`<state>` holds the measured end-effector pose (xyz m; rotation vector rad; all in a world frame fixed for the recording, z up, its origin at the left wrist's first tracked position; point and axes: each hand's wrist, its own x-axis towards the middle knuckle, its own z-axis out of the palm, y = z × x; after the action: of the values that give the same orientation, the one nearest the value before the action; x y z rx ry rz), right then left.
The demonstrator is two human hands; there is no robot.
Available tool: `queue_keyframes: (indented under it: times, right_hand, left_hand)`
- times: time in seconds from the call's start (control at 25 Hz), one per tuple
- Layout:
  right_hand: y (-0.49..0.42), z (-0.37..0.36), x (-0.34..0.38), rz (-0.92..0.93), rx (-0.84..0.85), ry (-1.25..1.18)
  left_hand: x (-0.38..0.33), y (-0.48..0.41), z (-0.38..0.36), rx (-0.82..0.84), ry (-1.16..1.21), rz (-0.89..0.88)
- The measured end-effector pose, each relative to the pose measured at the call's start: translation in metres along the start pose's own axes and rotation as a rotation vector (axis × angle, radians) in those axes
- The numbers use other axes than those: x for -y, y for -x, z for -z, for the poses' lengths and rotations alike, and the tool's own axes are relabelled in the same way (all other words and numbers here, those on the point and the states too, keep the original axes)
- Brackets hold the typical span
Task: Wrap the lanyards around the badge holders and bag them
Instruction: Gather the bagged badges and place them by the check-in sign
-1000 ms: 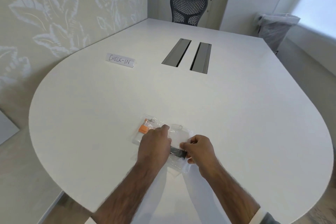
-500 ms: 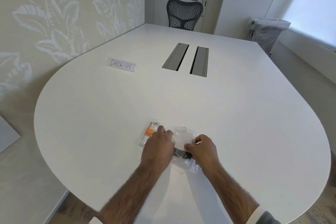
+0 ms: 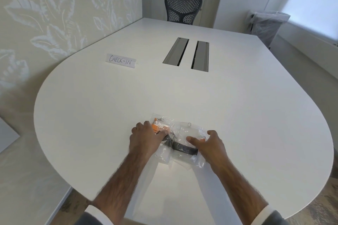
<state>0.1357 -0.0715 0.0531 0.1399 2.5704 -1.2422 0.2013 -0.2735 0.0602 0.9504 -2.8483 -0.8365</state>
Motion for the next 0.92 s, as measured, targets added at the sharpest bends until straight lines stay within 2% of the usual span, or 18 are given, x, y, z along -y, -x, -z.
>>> queue_keyframes:
  times: [0.2, 0.44, 0.56, 0.72, 0.92]
  right_hand:
    - [-0.006, -0.015, 0.007, -0.044, 0.015, 0.134]
    - [-0.010, -0.021, 0.007, -0.064, 0.005, 0.048]
    - [-0.006, -0.021, 0.012, -0.018, -0.001, -0.018]
    - [-0.006, -0.029, 0.011, -0.046, 0.073, -0.309]
    - [-0.005, -0.027, 0.003, -0.057, 0.072, -0.511]
  left_hand:
    - [-0.002, -0.006, -0.004, -0.015, -0.097, 0.030]
    - [-0.005, -0.020, 0.002, 0.133, -0.016, 0.046]
    - [-0.003, -0.026, 0.000, 0.174, 0.150, 0.072]
    - [-0.002, -0.028, 0.000, 0.241, 0.460, 0.071]
    - [0.012, -0.034, -0.007, 0.248, 0.675, 0.121]
